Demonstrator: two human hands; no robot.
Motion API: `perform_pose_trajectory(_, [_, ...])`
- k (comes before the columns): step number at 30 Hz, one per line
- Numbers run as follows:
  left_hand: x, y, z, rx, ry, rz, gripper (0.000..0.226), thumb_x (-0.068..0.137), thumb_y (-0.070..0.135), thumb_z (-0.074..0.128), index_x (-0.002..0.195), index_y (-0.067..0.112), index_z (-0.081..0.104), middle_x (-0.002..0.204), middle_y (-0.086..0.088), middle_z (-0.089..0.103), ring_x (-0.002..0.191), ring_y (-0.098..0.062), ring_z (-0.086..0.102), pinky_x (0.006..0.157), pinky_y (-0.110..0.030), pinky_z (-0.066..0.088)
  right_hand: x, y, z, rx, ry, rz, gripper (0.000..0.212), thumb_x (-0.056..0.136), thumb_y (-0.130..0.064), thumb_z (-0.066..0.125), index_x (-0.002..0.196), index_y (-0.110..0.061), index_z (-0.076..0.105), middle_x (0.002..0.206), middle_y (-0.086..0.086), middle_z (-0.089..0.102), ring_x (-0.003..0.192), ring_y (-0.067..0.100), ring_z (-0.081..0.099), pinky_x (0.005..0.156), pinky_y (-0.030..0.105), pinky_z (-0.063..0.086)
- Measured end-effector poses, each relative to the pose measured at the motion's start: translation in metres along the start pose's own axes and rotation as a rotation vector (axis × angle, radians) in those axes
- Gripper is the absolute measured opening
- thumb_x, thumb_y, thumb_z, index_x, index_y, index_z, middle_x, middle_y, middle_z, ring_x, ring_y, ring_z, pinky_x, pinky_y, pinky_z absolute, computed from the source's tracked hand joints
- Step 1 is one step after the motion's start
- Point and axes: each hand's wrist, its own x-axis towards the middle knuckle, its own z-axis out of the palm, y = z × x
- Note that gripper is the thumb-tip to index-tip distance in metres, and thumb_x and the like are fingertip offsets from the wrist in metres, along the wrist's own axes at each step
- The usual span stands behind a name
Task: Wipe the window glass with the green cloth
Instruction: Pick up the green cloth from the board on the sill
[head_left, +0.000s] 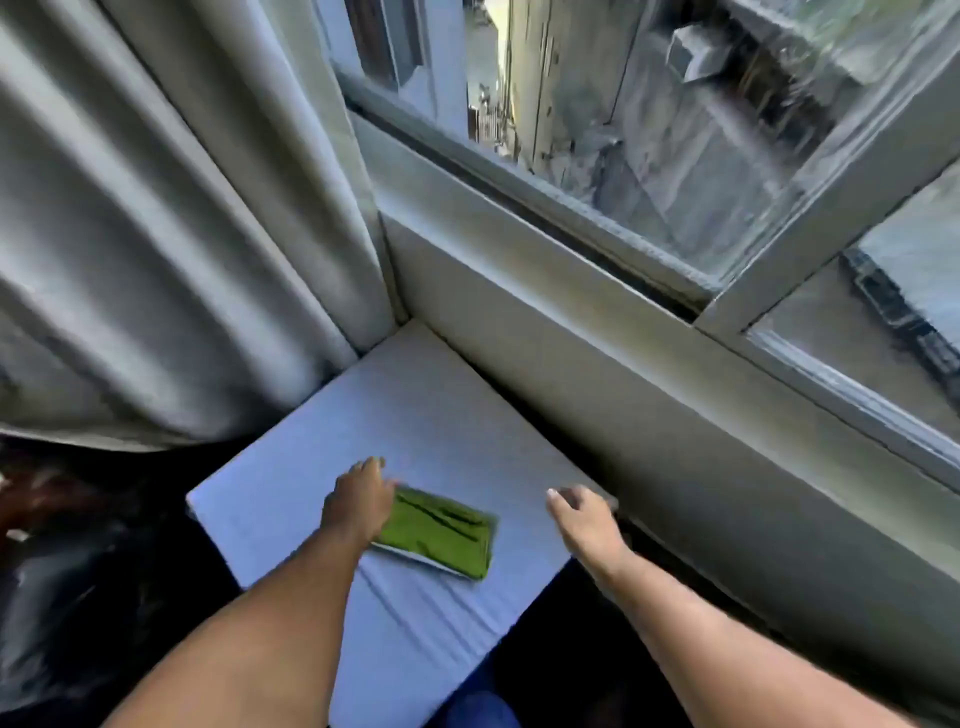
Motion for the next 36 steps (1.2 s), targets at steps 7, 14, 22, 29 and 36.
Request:
perform_pose_trajectory(7, [0.073, -0.084, 0.11, -0.214, -0.296, -0.231, 0.032, 0.097, 0.017, 0.054, 0.104, -0.012, 0.065, 0.11, -0.035, 0.068, 0.109, -0.044, 0.064, 0.088, -0.042, 0.049, 0.079, 0.071, 0.17, -0.023, -0.178, 0.284, 0.018, 0.095, -0.017, 0.058, 0.085, -0.003, 0.063, 0.08, 0.019, 0.056, 0.078, 0.03, 0.054, 0.069, 0.037, 0.039])
perform_pose_trajectory(14, [0.105, -0.092, 0.143, -0.242, -0.293, -0.242, 0.046, 0.087, 0.043, 0.071, 0.064, 0.01, 0.049, 0.071, -0.016, 0.064, 0.074, -0.033, 0.064, 0.059, -0.034, 0.04, 0.133, 0.063, 0.237, 0.093, 0.014, 0.522, 0.06, 0.078, -0.032, 0.079, 0.126, -0.003, 0.058, 0.12, 0.018, 0.068, 0.111, 0.034, 0.066, 0.095, 0.035, 0.054])
perform_pose_trajectory(22, [0.122, -0.08, 0.144, -0.92, -0.59, -0.572, 0.027, 0.09, 0.019, 0.076, 0.113, 0.014, 0.063, 0.11, -0.012, 0.072, 0.084, -0.021, 0.069, 0.075, -0.035, 0.059, 0.158, 0.079, 0.214, 0.461, -0.176, 0.47, 0.026, 0.077, -0.013, 0.081, 0.096, -0.023, 0.066, 0.1, 0.004, 0.073, 0.084, 0.021, 0.069, 0.073, 0.034, 0.058])
perform_pose_trajectory(29, [0.083, -0.037, 0.067, -1.183, -0.736, -0.305, 0.035, 0.086, -0.013, 0.062, 0.104, 0.017, 0.063, 0.1, -0.006, 0.071, 0.094, -0.021, 0.068, 0.083, -0.038, 0.055, 0.112, 0.044, 0.088, 0.511, -0.41, 0.2, 0.034, 0.087, -0.007, 0.069, 0.118, -0.02, 0.065, 0.122, 0.003, 0.072, 0.113, 0.021, 0.066, 0.095, 0.042, 0.054])
perform_pose_trajectory(36, [0.004, 0.126, -0.06, -1.219, -0.876, 0.136, 0.046, 0.068, 0.015, 0.074, 0.114, 0.017, 0.073, 0.117, -0.01, 0.073, 0.108, -0.029, 0.067, 0.102, -0.055, 0.05, -0.001, -0.029, -0.093, 0.744, -0.211, -0.161, 0.032, 0.086, -0.037, 0.072, 0.117, -0.028, 0.071, 0.12, 0.001, 0.074, 0.109, 0.018, 0.071, 0.086, 0.039, 0.06])
